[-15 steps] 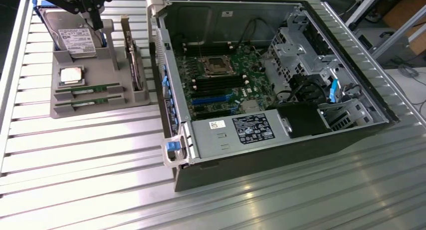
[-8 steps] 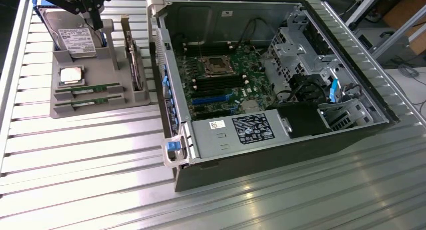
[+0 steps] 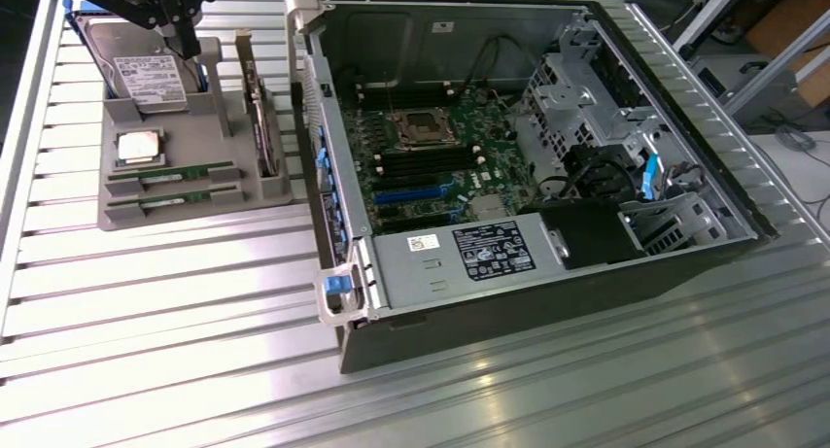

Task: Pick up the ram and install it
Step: 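Pick up the ram and move it above insertion slot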

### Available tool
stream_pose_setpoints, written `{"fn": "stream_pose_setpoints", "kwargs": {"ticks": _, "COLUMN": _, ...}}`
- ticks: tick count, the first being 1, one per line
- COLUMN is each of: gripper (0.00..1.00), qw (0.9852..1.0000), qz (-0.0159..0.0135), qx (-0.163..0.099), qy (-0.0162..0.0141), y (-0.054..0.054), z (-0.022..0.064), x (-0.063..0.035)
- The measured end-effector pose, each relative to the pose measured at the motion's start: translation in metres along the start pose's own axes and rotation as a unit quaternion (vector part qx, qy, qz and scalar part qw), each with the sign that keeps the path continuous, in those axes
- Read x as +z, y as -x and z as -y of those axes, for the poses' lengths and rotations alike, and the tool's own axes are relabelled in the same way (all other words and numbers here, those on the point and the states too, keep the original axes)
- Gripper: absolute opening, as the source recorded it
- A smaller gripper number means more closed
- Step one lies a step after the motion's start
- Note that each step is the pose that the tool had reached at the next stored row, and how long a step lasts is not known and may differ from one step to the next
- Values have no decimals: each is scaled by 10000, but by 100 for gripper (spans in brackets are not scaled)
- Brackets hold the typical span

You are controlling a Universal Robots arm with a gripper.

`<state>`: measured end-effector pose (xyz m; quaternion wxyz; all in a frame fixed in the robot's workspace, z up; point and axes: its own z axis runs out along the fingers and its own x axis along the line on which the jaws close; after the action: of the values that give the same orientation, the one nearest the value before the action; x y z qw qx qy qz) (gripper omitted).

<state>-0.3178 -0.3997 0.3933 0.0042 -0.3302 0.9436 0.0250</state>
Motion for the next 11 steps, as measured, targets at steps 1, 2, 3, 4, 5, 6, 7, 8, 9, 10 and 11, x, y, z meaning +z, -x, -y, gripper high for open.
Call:
{"fn": "stream_pose_setpoints", "kwargs": {"ticks": 1, "gripper": 11, "qw": 10000, "qz": -1, "qx": -28, "qy": 1, "y": 0, "z": 0, "x": 0}}
{"fn": "stream_pose_setpoints", "kwargs": {"ticks": 2, "gripper": 11, "qw": 10000, "qz": -3, "qx": -72, "qy": 2, "y": 0, "z": 0, "x": 0}}
{"fn": "stream_pose_setpoints", "kwargs": {"ticks": 3, "gripper": 11, "qw": 9999, "qz": -5, "qx": -116, "qy": 3, "y": 0, "z": 0, "x": 0}}
{"fn": "stream_pose_setpoints", "kwargs": {"ticks": 4, "gripper": 11, "qw": 9999, "qz": -6, "qx": -143, "qy": 3, "y": 0, "z": 0, "x": 0}}
{"fn": "stream_pose_setpoints", "kwargs": {"ticks": 5, "gripper": 11, "qw": 9999, "qz": -7, "qx": -159, "qy": 4, "y": 0, "z": 0, "x": 0}}
{"fn": "stream_pose_setpoints", "kwargs": {"ticks": 6, "gripper": 11, "qw": 9998, "qz": -9, "qx": -197, "qy": 5, "y": 0, "z": 0, "x": 0}}
{"fn": "stream_pose_setpoints", "kwargs": {"ticks": 7, "gripper": 11, "qw": 9998, "qz": -9, "qx": -214, "qy": 5, "y": 0, "z": 0, "x": 0}}
{"fn": "stream_pose_setpoints", "kwargs": {"ticks": 8, "gripper": 11, "qw": 9997, "qz": -10, "qx": -232, "qy": 6, "y": 0, "z": 0, "x": 0}}
{"fn": "stream_pose_setpoints", "kwargs": {"ticks": 9, "gripper": 11, "qw": 9997, "qz": -11, "qx": -252, "qy": 6, "y": 0, "z": 0, "x": 0}}
{"fn": "stream_pose_setpoints", "kwargs": {"ticks": 10, "gripper": 11, "qw": 9996, "qz": -12, "qx": -267, "qy": 6, "y": 0, "z": 0, "x": 0}}
{"fn": "stream_pose_setpoints", "kwargs": {"ticks": 11, "gripper": 11, "qw": 9996, "qz": -13, "qx": -291, "qy": 7, "y": 0, "z": 0, "x": 0}}
